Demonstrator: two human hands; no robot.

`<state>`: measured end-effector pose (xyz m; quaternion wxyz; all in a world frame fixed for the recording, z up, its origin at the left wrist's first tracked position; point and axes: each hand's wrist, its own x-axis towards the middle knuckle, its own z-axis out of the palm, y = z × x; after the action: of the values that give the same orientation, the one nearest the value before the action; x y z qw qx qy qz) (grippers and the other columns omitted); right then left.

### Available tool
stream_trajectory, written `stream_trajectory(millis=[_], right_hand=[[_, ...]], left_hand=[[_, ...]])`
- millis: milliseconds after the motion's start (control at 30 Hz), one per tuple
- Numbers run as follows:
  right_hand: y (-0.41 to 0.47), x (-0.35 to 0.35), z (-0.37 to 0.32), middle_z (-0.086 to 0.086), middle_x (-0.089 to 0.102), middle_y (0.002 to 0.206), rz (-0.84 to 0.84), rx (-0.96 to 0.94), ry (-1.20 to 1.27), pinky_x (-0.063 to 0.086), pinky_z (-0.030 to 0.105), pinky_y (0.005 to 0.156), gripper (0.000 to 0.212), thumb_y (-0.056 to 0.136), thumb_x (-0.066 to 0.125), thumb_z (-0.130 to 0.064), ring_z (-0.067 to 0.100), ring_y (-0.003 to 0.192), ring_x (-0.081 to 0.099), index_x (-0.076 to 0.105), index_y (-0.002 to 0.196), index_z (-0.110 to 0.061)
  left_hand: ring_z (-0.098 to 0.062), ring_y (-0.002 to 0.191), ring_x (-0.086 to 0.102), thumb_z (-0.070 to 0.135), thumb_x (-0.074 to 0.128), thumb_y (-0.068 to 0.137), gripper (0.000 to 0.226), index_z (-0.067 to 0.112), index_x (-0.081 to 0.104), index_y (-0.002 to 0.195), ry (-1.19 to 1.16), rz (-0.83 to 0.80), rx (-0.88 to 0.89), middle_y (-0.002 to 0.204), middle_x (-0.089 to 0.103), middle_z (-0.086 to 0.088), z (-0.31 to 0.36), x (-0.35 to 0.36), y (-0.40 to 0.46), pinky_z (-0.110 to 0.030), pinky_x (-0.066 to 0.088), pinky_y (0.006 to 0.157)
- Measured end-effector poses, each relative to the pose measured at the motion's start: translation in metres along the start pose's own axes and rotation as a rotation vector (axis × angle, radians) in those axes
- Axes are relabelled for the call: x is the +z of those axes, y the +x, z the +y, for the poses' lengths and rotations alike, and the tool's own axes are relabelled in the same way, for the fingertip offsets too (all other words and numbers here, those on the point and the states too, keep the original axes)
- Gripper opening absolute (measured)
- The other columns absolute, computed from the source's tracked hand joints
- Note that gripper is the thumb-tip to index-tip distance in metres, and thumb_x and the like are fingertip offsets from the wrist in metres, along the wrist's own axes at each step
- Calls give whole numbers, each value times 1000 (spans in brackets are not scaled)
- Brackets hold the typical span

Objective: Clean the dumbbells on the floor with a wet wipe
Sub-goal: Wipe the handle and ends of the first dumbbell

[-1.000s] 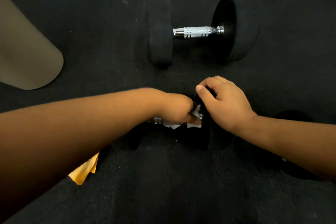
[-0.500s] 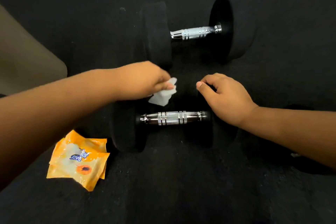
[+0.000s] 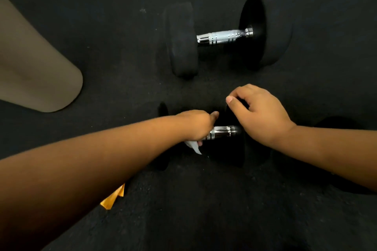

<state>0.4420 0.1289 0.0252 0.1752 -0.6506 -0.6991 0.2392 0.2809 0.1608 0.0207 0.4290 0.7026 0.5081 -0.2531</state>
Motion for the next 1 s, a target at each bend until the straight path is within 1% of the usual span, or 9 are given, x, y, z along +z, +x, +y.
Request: stream_trajectory(millis=[67, 133, 200, 300, 400, 567, 667, 833, 1000], right_hand=[[-1, 0, 0, -9, 58, 95, -1, -8, -7, 37, 27, 77, 27, 94, 42, -45, 13, 97, 53, 63, 97, -28], [0, 0, -1, -10, 57, 95, -9, -5, 0, 38, 27, 78, 28, 95, 41, -45, 13, 96, 53, 63, 97, -29], [2, -2, -2, -10, 57, 93, -28, 9, 9, 37, 27, 77, 29, 95, 40, -45, 12, 95, 52, 63, 98, -28], [7, -5, -3, -8, 56, 92, -56, 22, 19, 35, 26, 76, 30, 97, 40, -44, 12, 93, 52, 64, 101, -26], [13, -6, -4, -6, 56, 93, -111, 54, -6, 34, 27, 76, 31, 97, 41, -43, 15, 95, 53, 65, 101, -23], [13, -22, -15, -14, 57, 113, -159, -150, -28, 41, 41, 100, 37, 87, 43, -57, 14, 115, 50, 62, 107, -32], [12, -34, -39, -12, 62, 114, -308, -291, 137, 45, 28, 97, 43, 82, 59, -56, 4, 108, 57, 61, 115, -28], [18, -37, -62, 14, 71, 90, -311, -33, 570, 53, 39, 82, 25, 79, 77, -25, 19, 80, 64, 65, 92, -7], [13, -43, -67, 14, 66, 82, -338, 102, 832, 48, 34, 79, 18, 76, 77, -18, 23, 80, 59, 60, 80, -11]], left_hand=[[-25, 91, 65, 19, 50, 97, 65, 10, 15, 151, -27, 84, -13, 86, 67, -6, -3, 8, 4, -39, 52, 88], [-26, 96, 63, 31, 30, 105, 42, 8, 46, 135, -5, 85, -24, 96, 67, -12, -6, 3, 4, -35, 48, 88], [-27, 98, 62, 45, 21, 103, 52, 9, 59, 108, 67, 48, 14, 102, 67, -13, -10, -4, -6, -32, 45, 86], [-24, 91, 58, 38, 41, 100, 34, 9, 57, 110, 367, 70, 75, 100, 61, -7, -18, -17, -23, -32, 42, 72], [-23, 93, 62, 21, 55, 94, 20, 13, 62, 112, 405, 279, 116, 101, 65, -6, -27, -25, -39, -34, 48, 72], [-18, 79, 60, 38, 52, 96, 21, 21, 63, 101, -29, 441, 198, 87, 65, -1, -28, -38, -72, -30, 45, 68], [-19, 80, 62, 39, 55, 94, 25, 16, 64, 98, -357, 354, 314, 94, 68, -14, -30, -40, -84, -37, 52, 76], [-20, 81, 60, 28, 59, 94, 28, 5, 56, 110, -805, 403, 328, 91, 66, -15, -29, -37, -83, -35, 49, 76], [-23, 80, 63, 21, 66, 88, 24, 7, 56, 105, -1013, 353, 410, 92, 67, -15, -39, -42, -88, -34, 51, 68]])
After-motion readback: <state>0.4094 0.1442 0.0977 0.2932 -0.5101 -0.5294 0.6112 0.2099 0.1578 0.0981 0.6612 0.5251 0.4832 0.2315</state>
